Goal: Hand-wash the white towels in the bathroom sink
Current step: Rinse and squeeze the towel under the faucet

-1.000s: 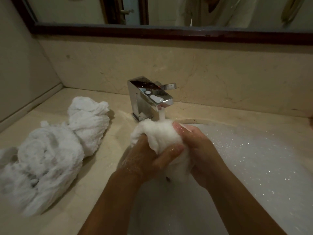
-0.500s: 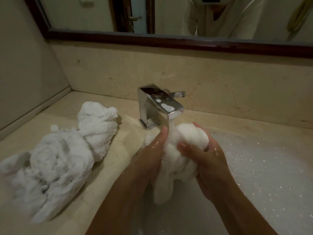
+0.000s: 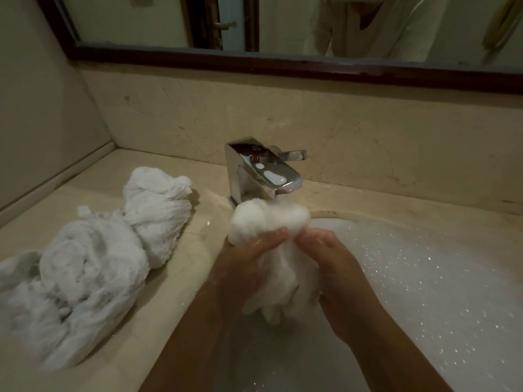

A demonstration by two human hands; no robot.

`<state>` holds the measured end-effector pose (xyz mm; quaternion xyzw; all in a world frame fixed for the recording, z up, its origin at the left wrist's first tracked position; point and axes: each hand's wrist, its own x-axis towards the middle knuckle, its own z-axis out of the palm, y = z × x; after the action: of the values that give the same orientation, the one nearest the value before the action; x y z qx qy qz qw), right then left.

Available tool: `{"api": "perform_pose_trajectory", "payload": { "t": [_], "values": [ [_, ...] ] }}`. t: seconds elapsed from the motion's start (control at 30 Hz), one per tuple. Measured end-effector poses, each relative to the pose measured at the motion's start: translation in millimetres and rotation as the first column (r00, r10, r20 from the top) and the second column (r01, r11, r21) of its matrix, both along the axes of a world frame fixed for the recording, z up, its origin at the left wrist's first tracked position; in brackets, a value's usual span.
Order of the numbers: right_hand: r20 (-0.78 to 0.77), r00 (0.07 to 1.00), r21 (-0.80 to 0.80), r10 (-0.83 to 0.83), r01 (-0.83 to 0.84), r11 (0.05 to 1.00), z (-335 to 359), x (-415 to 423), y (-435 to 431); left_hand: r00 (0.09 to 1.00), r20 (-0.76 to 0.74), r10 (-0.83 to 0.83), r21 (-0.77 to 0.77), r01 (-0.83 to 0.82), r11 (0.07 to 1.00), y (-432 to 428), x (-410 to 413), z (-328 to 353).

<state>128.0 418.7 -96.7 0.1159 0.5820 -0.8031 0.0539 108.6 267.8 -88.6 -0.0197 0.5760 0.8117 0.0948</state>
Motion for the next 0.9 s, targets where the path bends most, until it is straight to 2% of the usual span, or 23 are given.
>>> {"api": "perform_pose_trajectory", "payload": {
  "t": [0.1, 0.2, 0.27, 0.43, 0.63, 0.73, 0.83, 0.9],
  "values": [
    [-0.010, 0.998, -0.107, 0.066, -0.067, 0.992, 4.0, 2.4, 3.8, 0.996, -0.073, 0.043, -0.046, -0.046, 0.998, -1.3, 0.4, 8.0],
    [0.017, 0.987, -0.376, 0.162, -0.143, 0.915, 9.2, 7.0, -1.4, 0.981, -0.176, 0.084, -0.134, -0.108, 0.985, -3.3, -2.1, 8.5],
    [0.037, 0.985, -0.456, 0.166, -0.131, 0.881, 9.1, 9.0, -6.7, 0.974, -0.223, 0.038, -0.172, -0.078, 0.982, -3.7, 0.8, 7.1],
    [-0.021, 1.000, -0.268, 0.020, -0.025, 0.963, 1.7, 8.3, -13.2, 0.971, -0.222, -0.082, -0.139, 0.052, 0.989, -7.6, 7.9, 2.8],
    [-0.159, 0.986, -0.039, -0.049, 0.043, 0.998, 0.1, 9.5, -7.4, 0.986, -0.150, 0.076, -0.294, -0.118, 0.949, 1.8, 4.3, 7.0],
    [-0.204, 0.976, 0.020, -0.076, 0.081, 0.996, -0.5, 10.9, -12.2, 0.970, -0.169, 0.173, -0.435, -0.231, 0.870, 5.4, 3.6, 11.0],
    [-0.220, 0.970, 0.037, -0.102, 0.113, 0.993, -0.1, 10.6, -15.3, 0.945, -0.261, 0.196, -0.570, -0.315, 0.759, 9.9, 5.9, 13.2],
    [-0.228, 0.964, 0.055, -0.134, 0.150, 0.987, -0.4, 9.7, -17.2, 0.930, -0.316, 0.186, -0.602, -0.348, 0.719, 13.6, 7.9, 12.4]
  ]
}}
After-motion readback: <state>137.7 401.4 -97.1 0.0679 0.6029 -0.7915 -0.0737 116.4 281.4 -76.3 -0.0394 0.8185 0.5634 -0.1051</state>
